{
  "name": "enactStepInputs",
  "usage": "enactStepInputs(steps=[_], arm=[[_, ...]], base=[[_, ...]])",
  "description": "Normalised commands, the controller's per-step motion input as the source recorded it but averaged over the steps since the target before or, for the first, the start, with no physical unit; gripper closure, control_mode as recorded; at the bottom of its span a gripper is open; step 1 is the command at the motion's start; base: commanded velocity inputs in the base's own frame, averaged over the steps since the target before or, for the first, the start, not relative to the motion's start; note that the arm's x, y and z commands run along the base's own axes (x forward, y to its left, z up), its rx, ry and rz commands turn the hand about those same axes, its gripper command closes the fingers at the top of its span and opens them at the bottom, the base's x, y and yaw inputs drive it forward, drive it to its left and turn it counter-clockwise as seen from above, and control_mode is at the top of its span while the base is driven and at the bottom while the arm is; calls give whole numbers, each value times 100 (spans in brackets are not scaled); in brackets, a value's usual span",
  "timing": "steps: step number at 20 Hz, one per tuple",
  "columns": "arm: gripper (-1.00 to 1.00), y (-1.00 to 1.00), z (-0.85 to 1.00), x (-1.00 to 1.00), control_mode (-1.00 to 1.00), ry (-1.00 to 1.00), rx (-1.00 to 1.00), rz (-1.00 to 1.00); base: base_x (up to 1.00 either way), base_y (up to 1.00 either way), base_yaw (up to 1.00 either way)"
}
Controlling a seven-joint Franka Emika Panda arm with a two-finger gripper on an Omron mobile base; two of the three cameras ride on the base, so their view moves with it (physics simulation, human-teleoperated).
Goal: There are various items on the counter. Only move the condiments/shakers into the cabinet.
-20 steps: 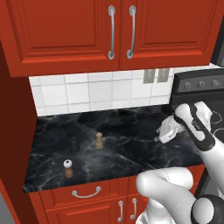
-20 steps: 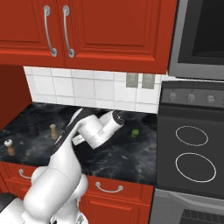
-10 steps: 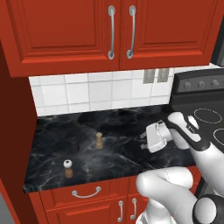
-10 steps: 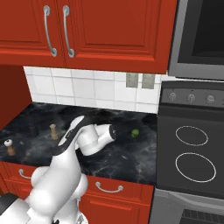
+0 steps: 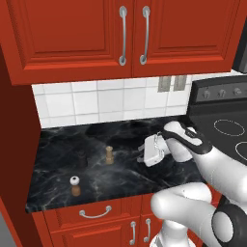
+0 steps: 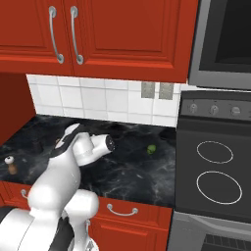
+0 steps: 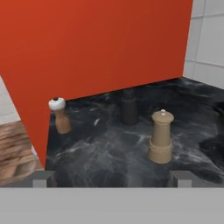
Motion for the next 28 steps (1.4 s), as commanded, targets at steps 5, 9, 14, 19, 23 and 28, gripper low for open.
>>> enactStepInputs(steps=[5,9,14,19,23,28], arm=[[-100,3,-6,16,-100,0,0,0],[-100,9,-17,16,-100,3,0,0],[-100,16,-16,19,-100,1,0,0],[-100,31,-11,17,-100,0,0,0],[-100,31,-7,26,-100,0,0,0],[-100,24,-6,28,-100,0,0,0]], base=[[0,0,0],[0,0,0],[0,0,0],[0,0,0],[0,0,0],[0,0,0]])
